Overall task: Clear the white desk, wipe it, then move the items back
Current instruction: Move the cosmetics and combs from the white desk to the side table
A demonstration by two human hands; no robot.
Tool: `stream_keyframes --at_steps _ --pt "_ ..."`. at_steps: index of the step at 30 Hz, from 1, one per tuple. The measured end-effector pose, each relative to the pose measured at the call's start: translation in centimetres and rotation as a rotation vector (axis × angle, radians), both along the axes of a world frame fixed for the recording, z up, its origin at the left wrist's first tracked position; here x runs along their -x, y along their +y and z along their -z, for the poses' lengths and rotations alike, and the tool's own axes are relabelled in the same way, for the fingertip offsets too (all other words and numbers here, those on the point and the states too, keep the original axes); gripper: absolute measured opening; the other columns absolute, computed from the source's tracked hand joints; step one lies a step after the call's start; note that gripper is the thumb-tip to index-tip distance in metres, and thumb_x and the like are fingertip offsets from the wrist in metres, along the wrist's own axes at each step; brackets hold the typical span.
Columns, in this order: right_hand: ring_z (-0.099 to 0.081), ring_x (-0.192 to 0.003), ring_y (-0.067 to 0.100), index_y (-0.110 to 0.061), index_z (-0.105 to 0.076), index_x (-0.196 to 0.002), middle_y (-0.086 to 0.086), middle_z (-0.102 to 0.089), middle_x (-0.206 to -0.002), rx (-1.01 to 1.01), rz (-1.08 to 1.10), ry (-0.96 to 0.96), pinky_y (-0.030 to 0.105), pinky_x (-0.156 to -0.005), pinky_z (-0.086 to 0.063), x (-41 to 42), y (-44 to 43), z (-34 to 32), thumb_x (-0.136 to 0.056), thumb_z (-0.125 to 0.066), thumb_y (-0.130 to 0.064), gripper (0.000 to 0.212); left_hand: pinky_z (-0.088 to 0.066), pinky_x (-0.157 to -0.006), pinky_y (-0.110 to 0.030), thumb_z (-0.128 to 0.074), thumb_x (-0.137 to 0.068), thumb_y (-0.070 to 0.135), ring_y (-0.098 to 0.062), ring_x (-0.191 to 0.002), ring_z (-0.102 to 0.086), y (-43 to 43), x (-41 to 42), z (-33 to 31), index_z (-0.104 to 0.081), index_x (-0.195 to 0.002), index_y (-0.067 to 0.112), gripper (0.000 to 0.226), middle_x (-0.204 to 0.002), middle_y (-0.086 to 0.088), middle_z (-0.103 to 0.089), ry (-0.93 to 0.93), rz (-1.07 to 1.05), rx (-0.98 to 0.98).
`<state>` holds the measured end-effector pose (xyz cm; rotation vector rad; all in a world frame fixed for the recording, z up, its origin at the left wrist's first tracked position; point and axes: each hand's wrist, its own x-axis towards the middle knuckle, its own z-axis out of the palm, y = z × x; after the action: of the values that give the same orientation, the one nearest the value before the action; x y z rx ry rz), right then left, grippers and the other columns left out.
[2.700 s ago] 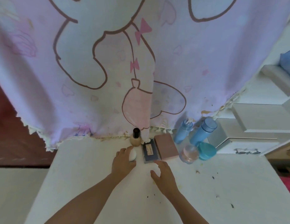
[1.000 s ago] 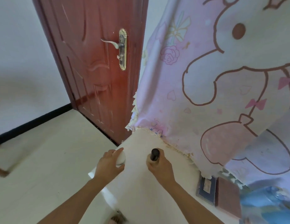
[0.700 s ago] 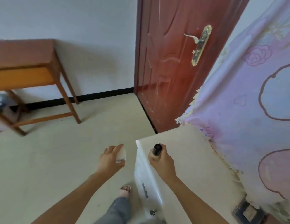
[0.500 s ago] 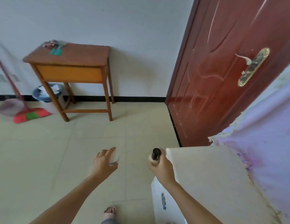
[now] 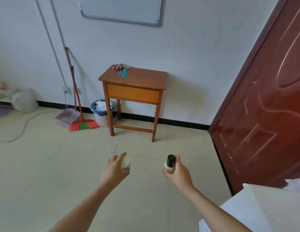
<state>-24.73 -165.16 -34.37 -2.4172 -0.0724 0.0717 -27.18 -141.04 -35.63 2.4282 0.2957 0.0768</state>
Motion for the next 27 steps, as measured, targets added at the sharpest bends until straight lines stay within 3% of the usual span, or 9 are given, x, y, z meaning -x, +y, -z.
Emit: stream_keyframes --at_steps 5,8,14,19,27 --pt "-0.052 -0.063 0.018 -0.026 -0.037 -0.103 -0.009 -0.053 -0.071 0.039 -0.099 -0.046 0.025 -0.051 -0.034 -1.5 8.3 -1.1 -0.082 -0.06 -0.031 0.031 -0.041 -0.09 -0.034 -0.061 -0.081 0.029 -0.024 -0.116 -0.042 7.4 -0.9 -1.5 -0.037 -0.135 0.025 0.06 -0.126 -0.005 -0.048 -0.002 -0.004 -0.064" --pt "-0.052 -0.061 0.012 -0.035 -0.032 -0.097 -0.014 -0.05 -0.067 0.049 -0.145 -0.057 0.014 -0.046 -0.032 -2.8 11.6 -1.7 -0.082 -0.059 -0.032 0.031 -0.042 -0.089 -0.034 -0.06 -0.081 0.029 -0.022 -0.116 -0.041 10.4 -2.0 -1.8 -0.036 -0.136 0.025 0.06 -0.127 -0.004 -0.047 -0.014 -0.015 -0.072" --pt "-0.053 -0.066 0.009 -0.031 -0.036 -0.107 -0.009 -0.054 -0.078 0.068 -0.206 -0.066 0.013 -0.049 -0.031 -7.5 15.2 -2.2 -0.081 -0.062 -0.03 0.037 -0.044 -0.087 -0.034 -0.059 -0.082 0.031 -0.021 -0.116 -0.042 13.7 -5.9 -2.0 -0.036 -0.136 0.026 0.059 -0.126 -0.004 -0.047 -0.05 -0.039 -0.057" --pt "-0.052 -0.06 0.0 -0.044 -0.029 -0.096 -0.015 -0.052 -0.068 0.039 -0.25 -0.107 0.01 -0.048 -0.031 -14.7 18.2 -1.7 -0.081 -0.058 -0.036 0.034 -0.045 -0.088 -0.034 -0.06 -0.082 0.033 -0.02 -0.115 -0.042 17.5 -12.1 -2.7 -0.036 -0.136 0.026 0.06 -0.126 -0.002 -0.047 -0.08 -0.077 -0.09" --pt "-0.053 -0.057 -0.003 -0.046 -0.029 -0.095 -0.017 -0.051 -0.064 -0.013 -0.328 -0.14 0.009 -0.044 -0.036 -27.9 24.4 -2.5 -0.082 -0.057 -0.037 0.032 -0.041 -0.08 -0.026 -0.065 -0.079 0.034 -0.018 -0.112 -0.045 23.5 -23.5 -4.3 -0.043 -0.13 0.026 0.056 -0.124 -0.003 -0.05 -0.158 -0.214 -0.069"
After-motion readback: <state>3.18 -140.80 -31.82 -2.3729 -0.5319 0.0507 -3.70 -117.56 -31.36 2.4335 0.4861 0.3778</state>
